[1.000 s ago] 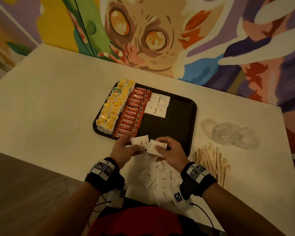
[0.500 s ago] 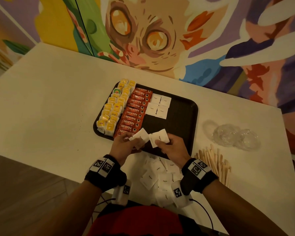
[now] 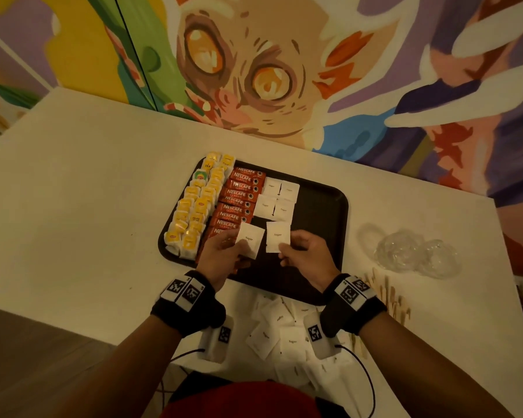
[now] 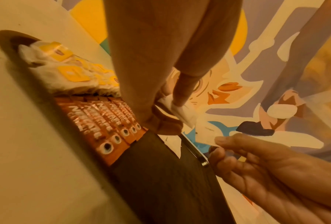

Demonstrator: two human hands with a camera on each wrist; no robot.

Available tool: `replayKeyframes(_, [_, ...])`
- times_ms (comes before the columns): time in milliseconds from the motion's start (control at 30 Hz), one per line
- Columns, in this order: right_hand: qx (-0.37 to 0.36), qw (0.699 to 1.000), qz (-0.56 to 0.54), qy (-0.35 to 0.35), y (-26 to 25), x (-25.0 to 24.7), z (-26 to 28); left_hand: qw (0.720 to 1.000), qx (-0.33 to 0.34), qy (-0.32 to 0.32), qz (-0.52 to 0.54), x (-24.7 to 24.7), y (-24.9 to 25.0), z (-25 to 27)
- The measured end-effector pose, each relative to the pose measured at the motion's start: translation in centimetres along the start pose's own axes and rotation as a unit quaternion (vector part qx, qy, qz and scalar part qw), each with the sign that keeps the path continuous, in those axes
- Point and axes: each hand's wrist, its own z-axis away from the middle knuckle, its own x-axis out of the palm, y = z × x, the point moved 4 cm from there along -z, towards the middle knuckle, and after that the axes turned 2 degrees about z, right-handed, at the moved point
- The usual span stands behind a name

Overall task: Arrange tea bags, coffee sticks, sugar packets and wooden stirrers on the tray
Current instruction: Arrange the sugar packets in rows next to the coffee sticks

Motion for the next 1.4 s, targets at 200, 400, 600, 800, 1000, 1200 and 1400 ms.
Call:
replayKeyframes(200, [0.02,0.997,-0.005,0.08,-1.6,-2.5,-4.7,0.995,0.003,0.056,-0.084,0.8,3.3,-5.8])
replayKeyframes(400, [0.064,0.985,0.008,0.16,-2.4,-4.6,-10.0,0.974,0.017,0.076,-0.213,2.9,6.6,-12.2])
replayKeyframes(600, [0.117,0.973,0.017,0.199,-2.4,-4.9,-14.0,0.941,0.033,0.065,-0.331,4.5,7.8,-16.5])
replayKeyframes(800, [0.152,0.965,0.053,0.205,-1.8,-5.0,-16.0,0.89,0.04,0.057,-0.451,5.9,7.7,-18.8])
replayKeyframes(1000, [0.172,0.96,0.106,0.195,-1.4,-5.0,-16.7,0.859,0.043,0.075,-0.504,6.8,7.3,-19.7])
replayKeyframes(1200, [0.155,0.949,0.207,0.183,-1.9,-4.8,-16.8,0.8,0.074,0.068,-0.591,7.1,7.0,-19.7])
replayKeyframes(1400, [0.148,0.939,0.248,0.189,-1.9,-4.6,-16.7,0.759,0.107,0.058,-0.64,7.4,6.5,-19.7])
